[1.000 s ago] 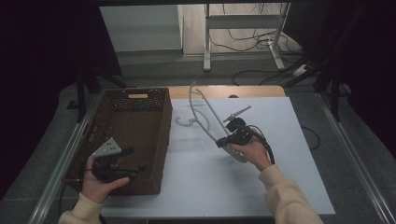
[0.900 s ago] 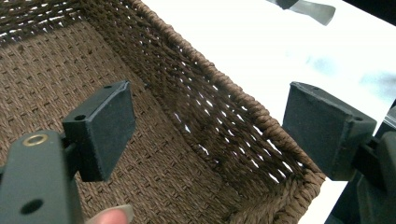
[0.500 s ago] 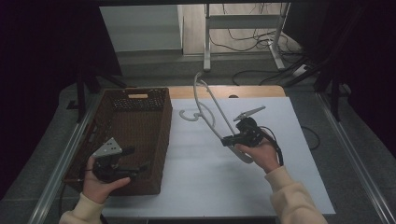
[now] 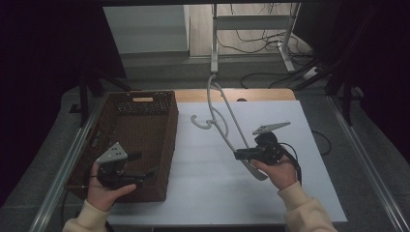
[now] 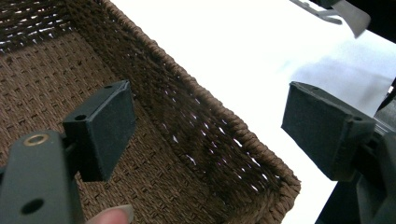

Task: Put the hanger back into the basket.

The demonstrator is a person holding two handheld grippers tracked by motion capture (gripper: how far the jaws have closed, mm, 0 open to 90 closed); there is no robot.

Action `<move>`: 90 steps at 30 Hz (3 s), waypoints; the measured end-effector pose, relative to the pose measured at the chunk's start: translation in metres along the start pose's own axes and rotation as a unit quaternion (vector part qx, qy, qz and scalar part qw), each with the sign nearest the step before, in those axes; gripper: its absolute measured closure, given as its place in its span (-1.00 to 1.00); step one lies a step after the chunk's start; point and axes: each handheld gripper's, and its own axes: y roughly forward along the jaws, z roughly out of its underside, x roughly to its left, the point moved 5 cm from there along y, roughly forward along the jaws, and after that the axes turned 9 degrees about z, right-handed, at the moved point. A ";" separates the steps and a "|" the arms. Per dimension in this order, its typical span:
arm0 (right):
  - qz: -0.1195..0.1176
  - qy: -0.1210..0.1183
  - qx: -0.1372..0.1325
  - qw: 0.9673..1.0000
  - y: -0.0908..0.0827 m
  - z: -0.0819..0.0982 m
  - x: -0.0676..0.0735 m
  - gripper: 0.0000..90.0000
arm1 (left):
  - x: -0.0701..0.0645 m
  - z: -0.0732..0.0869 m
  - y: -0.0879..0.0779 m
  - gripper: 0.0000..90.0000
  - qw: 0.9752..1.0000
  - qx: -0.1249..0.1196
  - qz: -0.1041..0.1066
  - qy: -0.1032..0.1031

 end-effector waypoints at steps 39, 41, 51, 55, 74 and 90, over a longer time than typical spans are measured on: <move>-0.013 0.035 -0.048 0.998 -0.016 0.018 0.009 0.84 | -0.021 -0.017 0.022 -0.60 0.999 -0.010 0.046 -0.004; -0.019 0.039 -0.052 0.998 -0.016 0.021 0.012 0.84 | -0.025 -0.021 0.028 -0.59 0.998 -0.012 0.055 -0.003; -0.022 0.028 -0.074 0.997 -0.020 0.022 0.025 0.84 | -0.043 -0.042 0.061 -0.56 0.994 -0.020 0.107 -0.012; -0.023 0.028 -0.082 0.996 -0.020 0.022 0.025 0.84 | -0.050 -0.052 0.072 -0.53 0.993 -0.028 0.114 -0.006; -0.030 0.025 -0.094 0.995 -0.015 0.022 0.032 0.84 | -0.064 -0.076 0.119 -0.51 0.982 -0.051 0.182 -0.031; -0.043 0.016 -0.107 0.993 -0.009 0.021 0.044 0.84 | -0.066 -0.080 0.142 -0.39 0.973 -0.059 0.213 -0.066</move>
